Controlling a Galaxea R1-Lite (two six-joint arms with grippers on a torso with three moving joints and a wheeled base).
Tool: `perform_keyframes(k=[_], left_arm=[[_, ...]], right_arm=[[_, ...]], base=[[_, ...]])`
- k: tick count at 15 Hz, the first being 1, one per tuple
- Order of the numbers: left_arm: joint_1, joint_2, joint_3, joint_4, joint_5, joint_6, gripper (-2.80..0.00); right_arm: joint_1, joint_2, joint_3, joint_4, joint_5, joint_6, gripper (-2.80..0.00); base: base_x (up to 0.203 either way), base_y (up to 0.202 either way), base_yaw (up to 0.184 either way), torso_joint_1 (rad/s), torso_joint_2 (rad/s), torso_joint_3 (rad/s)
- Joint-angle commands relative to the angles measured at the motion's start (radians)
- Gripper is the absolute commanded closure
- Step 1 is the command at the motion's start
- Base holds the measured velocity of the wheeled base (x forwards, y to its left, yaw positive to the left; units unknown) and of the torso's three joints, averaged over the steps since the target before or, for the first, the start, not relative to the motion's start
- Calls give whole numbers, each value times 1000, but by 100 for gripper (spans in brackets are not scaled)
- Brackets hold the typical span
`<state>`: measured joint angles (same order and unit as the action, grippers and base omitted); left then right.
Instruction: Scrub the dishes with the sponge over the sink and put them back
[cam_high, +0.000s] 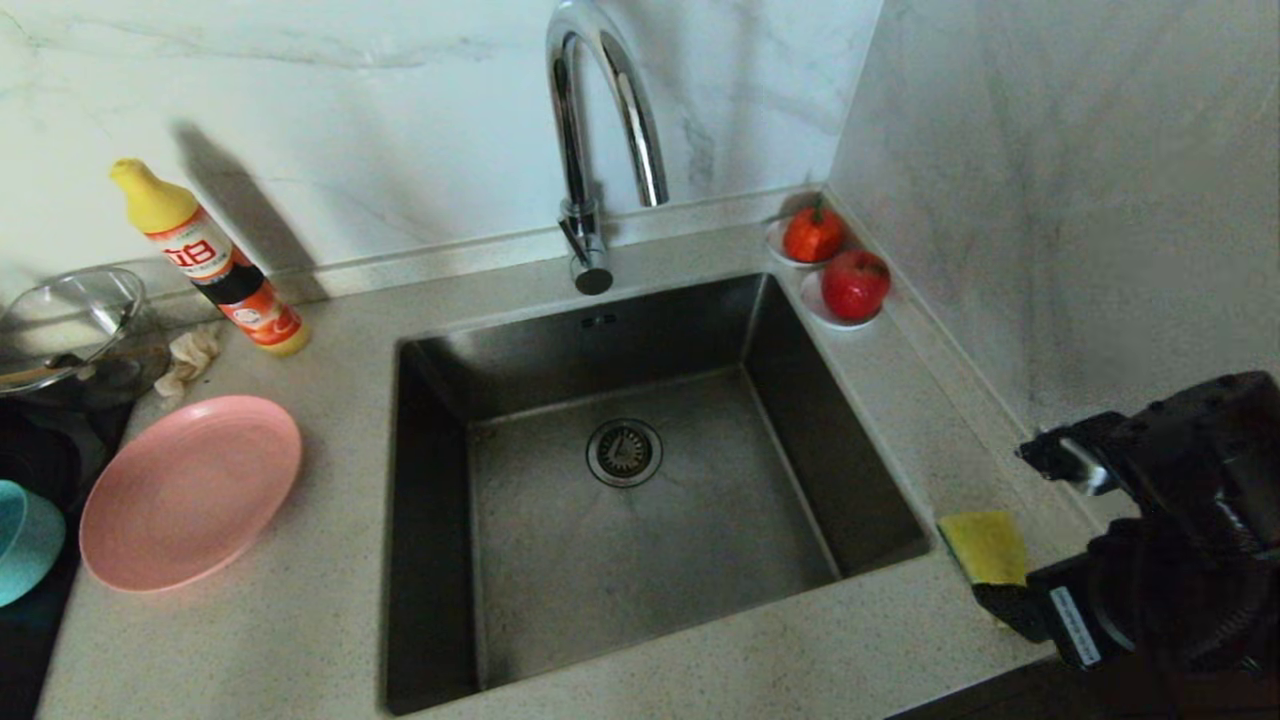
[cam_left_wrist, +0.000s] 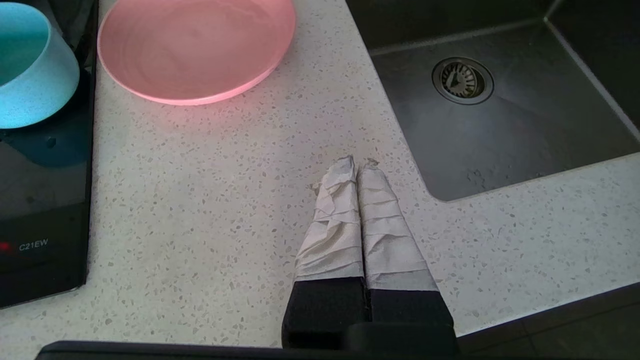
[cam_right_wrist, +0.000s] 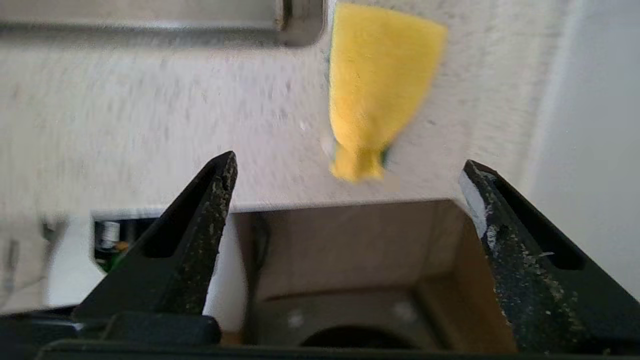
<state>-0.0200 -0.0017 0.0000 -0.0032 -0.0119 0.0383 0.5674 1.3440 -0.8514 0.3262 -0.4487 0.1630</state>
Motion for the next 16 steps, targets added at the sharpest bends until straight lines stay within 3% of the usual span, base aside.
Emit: perform_keyframes(k=[1, 2, 4, 8, 11, 16], left_arm=[[0, -3, 0, 0, -1, 1, 0], [0, -3, 0, 0, 0, 0, 0], [0, -3, 0, 0, 0, 0, 0], [0, -3, 0, 0, -1, 0, 0], [0, -3, 0, 0, 0, 0, 0], [0, -3, 0, 0, 0, 0, 0]], right_arm=[[15, -161, 52, 2, 1, -82, -280], [21, -201, 73, 1, 6, -123, 0], [36, -250, 84, -4, 42, -164, 0], [29, -353, 103, -30, 199, -261, 0], [-95, -450, 148, -52, 292, -363, 0], [-386, -651, 215, -70, 621, -441, 0]], base=[[0, 0, 0, 0, 0, 0], [0, 0, 0, 0, 0, 0], [0, 0, 0, 0, 0, 0], [0, 0, 0, 0, 0, 0], [0, 0, 0, 0, 0, 0], [0, 0, 0, 0, 0, 0]])
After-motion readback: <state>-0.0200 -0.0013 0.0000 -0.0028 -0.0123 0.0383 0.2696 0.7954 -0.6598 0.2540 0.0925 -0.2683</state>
